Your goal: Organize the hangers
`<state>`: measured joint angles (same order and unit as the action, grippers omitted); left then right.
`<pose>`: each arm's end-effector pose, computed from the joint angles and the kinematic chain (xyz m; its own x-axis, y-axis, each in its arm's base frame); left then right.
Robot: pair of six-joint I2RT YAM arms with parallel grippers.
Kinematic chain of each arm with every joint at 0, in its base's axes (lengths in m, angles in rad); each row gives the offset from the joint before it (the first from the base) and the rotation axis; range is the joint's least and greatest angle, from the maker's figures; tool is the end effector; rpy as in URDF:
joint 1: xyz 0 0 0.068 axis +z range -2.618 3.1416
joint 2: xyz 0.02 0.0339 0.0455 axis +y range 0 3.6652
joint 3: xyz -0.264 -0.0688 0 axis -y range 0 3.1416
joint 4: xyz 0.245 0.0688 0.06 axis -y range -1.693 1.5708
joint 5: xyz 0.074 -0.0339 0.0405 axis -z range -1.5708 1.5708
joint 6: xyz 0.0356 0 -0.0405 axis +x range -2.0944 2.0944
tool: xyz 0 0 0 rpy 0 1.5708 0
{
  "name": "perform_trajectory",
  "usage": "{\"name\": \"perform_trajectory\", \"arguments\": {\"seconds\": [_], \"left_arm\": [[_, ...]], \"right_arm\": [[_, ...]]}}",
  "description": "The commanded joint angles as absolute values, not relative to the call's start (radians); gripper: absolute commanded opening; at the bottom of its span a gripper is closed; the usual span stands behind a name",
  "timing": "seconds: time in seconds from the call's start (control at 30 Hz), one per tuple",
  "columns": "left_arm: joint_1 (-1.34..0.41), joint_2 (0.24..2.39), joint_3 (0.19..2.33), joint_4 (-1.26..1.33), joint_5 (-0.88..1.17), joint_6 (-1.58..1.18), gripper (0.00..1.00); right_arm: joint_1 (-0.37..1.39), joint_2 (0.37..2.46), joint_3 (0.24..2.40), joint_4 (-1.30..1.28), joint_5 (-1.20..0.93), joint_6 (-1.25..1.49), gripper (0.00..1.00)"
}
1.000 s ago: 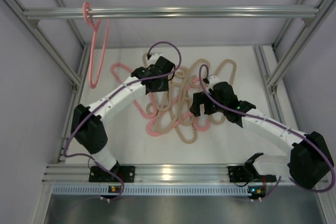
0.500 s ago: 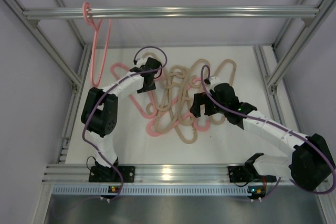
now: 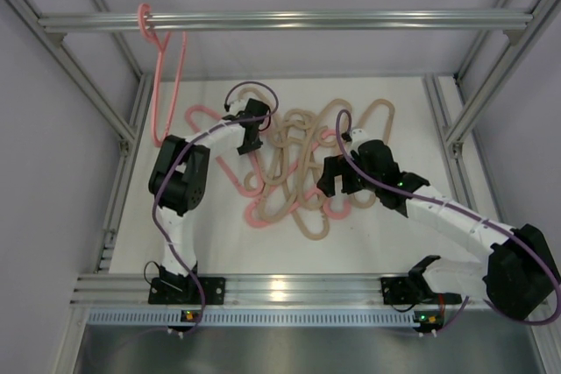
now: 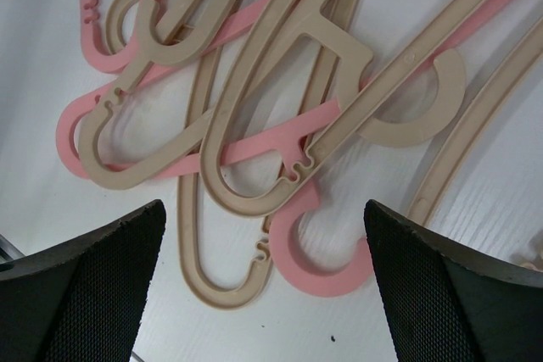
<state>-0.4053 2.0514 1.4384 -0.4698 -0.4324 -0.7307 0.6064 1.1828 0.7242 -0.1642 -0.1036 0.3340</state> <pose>0.3981 -0.1546 0.1618 -0.7229 -0.3492 -0.5962 -0.4096 0.9115 -0.0373 0.2076 0.1485 0.2394 -0.6613 -0.0618 -0.7476 -0.4436 0.8359 0.3233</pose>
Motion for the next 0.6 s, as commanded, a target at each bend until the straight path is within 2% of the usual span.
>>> {"name": "perform_trajectory", "arguments": {"seconds": [0.0,0.13,0.4,0.57], "left_arm": [[-0.397,2.088,1.421,-0.454,-0.411,-0.744,0.19],[-0.397,2.053,1.387,-0.454,-0.413,-0.732,0.0],[-0.397,1.791,1.313,-0.459,-0.476,-0.663,0.0],[-0.402,1.688,1.313,-0.46,-0.335,-0.611,0.0]], "right_arm": [[0.606,1.152,0.724,-0.107,-0.109,0.33,0.96],[0.606,1.158,0.73,-0.106,-0.112,0.33,0.96],[0.606,1.147,0.726,-0.098,-0.11,0.325,0.96],[0.606,1.115,0.732,-0.098,-0.106,0.324,0.96]]}}
